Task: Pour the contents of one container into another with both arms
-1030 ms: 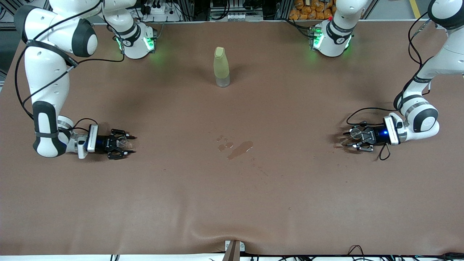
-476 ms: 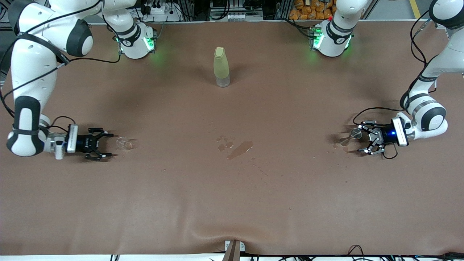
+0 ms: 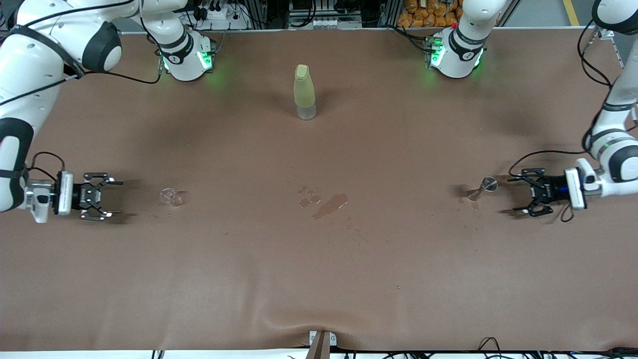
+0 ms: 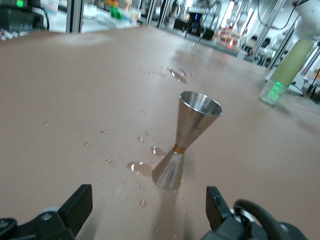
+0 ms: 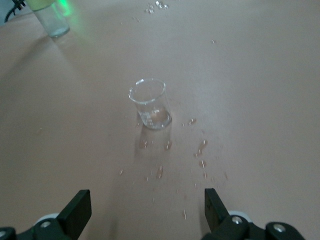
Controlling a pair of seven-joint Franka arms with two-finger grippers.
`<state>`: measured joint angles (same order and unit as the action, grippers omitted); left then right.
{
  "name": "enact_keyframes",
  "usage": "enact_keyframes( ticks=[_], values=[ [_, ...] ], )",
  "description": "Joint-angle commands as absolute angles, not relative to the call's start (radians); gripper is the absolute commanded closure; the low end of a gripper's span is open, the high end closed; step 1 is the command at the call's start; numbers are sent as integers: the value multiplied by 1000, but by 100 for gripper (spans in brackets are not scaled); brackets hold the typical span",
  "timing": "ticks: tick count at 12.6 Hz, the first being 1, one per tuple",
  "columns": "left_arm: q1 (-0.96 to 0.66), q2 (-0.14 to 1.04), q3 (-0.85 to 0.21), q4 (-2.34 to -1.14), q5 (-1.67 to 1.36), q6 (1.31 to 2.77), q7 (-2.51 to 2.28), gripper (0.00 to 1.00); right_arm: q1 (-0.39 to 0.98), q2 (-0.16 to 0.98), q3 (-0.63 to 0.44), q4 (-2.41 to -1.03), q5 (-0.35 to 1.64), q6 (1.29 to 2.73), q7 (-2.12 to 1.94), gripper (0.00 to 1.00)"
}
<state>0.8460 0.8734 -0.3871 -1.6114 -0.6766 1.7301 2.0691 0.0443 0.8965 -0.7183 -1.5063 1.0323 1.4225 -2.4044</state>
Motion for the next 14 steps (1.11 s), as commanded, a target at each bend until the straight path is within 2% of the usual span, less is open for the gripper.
enact_keyframes(
  ticks=[1,3,8,10,14],
  values=[
    [838,819,-417,-1546,-583,1704,1912,0,95,844,-779,-1471,928,1422,-2263,0],
    [841,749,-436,-1545,-563,1692,1776,0,120,778,-810,-1453,838,1422,-2102,0],
    [838,582,-431,-1540,-512,1678,1404,0,199,521,-804,-1451,548,1424,-1644,0],
    [809,517,-439,-1539,-364,1680,1274,0,231,431,-795,-1453,462,1420,-1475,0],
    [749,404,-478,-1500,-189,1680,917,0,252,269,-675,-1457,304,1416,-1156,0]
  ],
)
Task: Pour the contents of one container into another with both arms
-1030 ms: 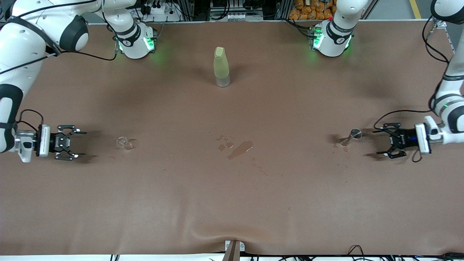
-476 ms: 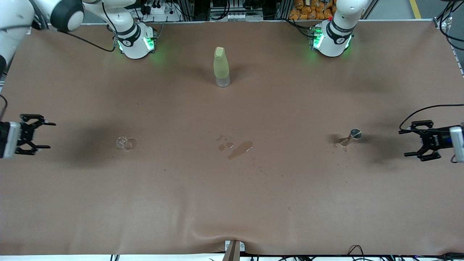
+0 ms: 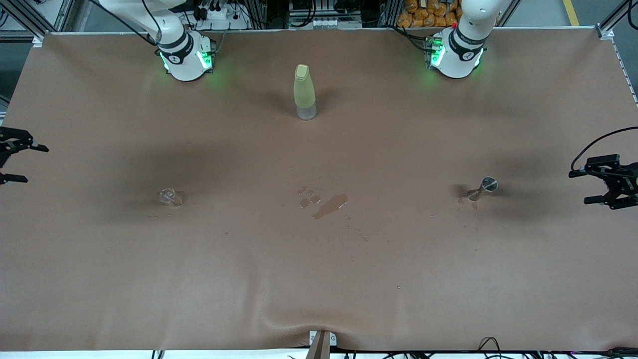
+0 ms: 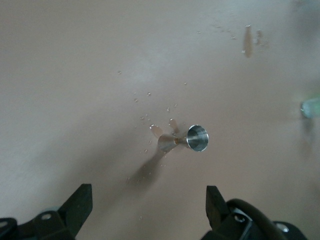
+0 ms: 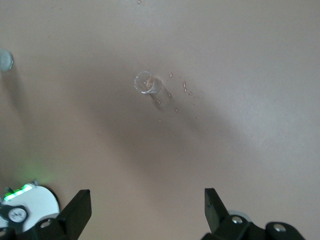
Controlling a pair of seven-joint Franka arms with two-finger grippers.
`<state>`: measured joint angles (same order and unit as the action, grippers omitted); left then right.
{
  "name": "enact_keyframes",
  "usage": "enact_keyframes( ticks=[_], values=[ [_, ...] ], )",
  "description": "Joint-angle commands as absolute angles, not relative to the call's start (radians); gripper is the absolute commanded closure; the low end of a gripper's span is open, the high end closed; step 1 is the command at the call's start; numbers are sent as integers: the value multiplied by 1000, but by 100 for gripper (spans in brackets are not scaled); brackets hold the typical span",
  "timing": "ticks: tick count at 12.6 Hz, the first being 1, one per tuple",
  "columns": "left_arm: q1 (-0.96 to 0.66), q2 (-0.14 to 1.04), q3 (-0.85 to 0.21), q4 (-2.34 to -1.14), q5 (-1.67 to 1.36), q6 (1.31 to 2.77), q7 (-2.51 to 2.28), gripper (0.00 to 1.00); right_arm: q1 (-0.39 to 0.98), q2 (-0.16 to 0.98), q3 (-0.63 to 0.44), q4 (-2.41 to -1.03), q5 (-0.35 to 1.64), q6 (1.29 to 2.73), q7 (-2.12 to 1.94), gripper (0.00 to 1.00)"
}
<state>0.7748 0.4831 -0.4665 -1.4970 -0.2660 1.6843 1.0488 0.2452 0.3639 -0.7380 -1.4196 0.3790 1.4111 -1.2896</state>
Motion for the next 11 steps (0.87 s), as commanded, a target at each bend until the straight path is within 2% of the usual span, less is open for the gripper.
enact_keyframes(
  ticks=[1,7,8,11],
  values=[
    [744,387,-494,-1497,-142,1680,832,0,252,243,-648,-1457,279,1416,-1085,0],
    [724,309,-643,-1491,0,1681,447,0,181,109,-395,-1463,146,1394,-697,0],
    [666,279,-623,-1490,3,1686,399,0,152,94,-340,-1463,135,1384,-640,0],
    [397,187,-366,-1493,12,1684,321,0,71,63,-182,-1463,97,1358,-474,0]
  ],
)
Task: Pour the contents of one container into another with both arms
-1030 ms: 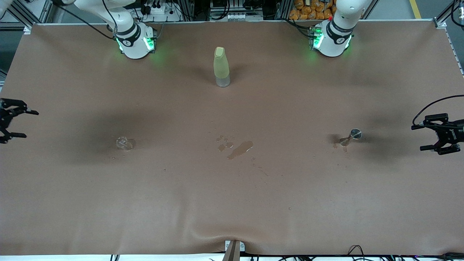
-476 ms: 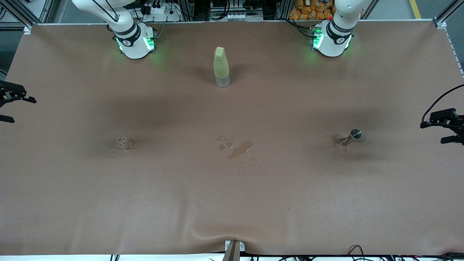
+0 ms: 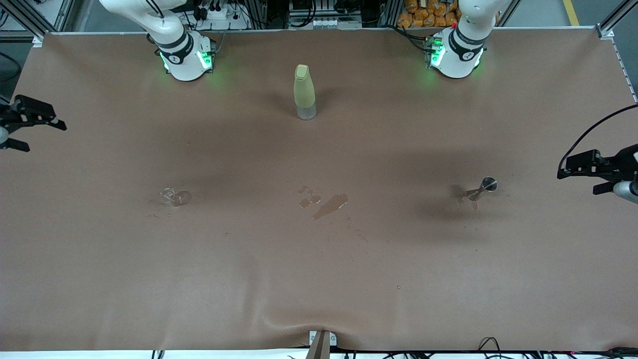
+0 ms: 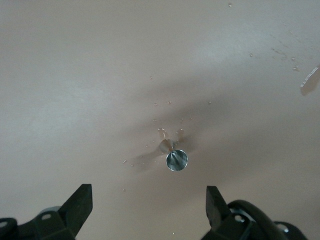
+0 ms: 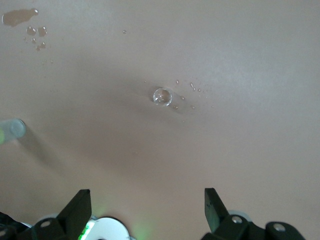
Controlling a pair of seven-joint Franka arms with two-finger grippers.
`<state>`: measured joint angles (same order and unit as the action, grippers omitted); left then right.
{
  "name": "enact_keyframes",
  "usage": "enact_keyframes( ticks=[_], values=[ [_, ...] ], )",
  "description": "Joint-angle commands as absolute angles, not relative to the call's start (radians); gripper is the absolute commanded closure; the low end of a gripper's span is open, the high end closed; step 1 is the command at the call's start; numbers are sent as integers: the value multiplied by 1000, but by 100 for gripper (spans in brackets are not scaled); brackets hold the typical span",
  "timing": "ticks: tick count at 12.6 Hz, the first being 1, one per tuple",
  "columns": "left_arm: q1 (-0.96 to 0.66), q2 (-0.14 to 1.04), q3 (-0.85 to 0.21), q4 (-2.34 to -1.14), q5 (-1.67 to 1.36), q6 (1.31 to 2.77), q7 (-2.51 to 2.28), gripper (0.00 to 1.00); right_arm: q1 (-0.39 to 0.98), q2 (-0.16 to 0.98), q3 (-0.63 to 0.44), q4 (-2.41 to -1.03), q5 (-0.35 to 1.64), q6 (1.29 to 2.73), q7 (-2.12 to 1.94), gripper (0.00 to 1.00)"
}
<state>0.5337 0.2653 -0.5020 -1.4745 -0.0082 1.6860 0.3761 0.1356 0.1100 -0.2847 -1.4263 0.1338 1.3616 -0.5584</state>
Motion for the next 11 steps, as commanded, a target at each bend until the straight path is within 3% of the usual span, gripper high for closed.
enact_keyframes(
  ticks=[1,7,9,11],
  values=[
    [340,170,-315,-1497,8,1683,239,0,45,60,-145,-1463,89,1358,-442,0],
    [50,85,-111,-1500,6,1629,5,0,-165,49,76,-1459,37,1348,-353,0],
    [-52,57,-26,-1506,6,1606,-47,0,-161,48,80,-1457,31,1332,-284,0],
    [-61,34,-21,-1509,5,1594,-58,0,-156,29,83,-1462,19,1330,-258,0]
  ],
)
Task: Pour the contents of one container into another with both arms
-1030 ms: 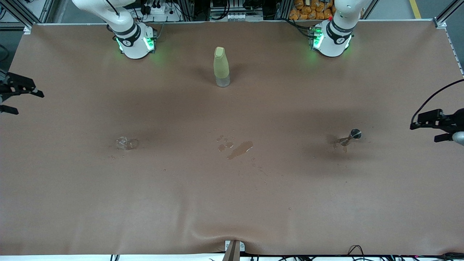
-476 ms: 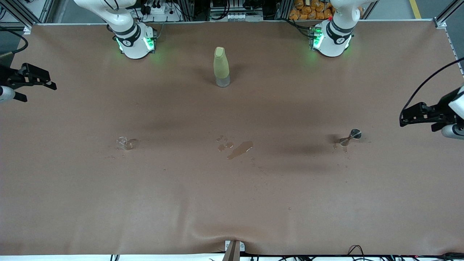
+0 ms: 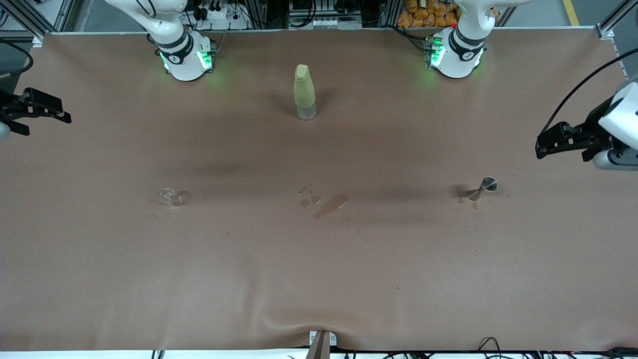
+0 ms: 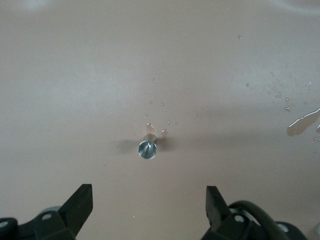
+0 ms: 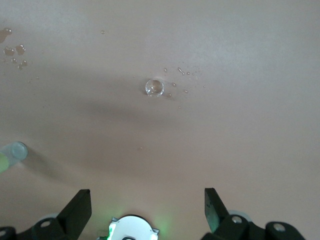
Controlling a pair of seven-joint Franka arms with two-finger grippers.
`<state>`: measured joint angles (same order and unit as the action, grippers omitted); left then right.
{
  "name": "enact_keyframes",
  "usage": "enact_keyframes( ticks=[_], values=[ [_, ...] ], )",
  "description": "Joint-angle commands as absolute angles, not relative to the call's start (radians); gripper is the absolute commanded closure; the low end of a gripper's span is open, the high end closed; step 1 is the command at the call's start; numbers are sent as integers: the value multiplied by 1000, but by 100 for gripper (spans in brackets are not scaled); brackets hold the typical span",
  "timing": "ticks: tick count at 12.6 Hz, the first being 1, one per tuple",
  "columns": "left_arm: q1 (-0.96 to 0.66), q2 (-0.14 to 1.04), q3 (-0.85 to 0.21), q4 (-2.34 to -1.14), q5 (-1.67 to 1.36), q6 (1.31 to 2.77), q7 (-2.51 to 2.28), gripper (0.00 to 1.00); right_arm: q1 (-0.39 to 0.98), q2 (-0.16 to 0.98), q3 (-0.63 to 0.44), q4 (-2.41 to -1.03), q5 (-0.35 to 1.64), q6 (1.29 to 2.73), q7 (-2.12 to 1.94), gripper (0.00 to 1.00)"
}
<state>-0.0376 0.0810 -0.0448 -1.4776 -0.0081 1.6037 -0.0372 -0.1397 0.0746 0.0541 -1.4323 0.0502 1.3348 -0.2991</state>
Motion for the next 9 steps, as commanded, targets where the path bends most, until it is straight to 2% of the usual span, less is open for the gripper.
enact_keyframes(
  ticks=[1,5,9],
  values=[
    [-64,14,-23,-1526,2,1563,-51,0,-150,19,83,-1465,6,1331,-252,0],
    [-78,5,-17,-1526,-9,1526,-54,0,-75,-64,26,-1561,-23,1391,-238,0],
    [-95,-11,-17,-1537,-12,1522,-66,0,-37,-75,-35,-1578,-21,1399,-248,0]
  ],
)
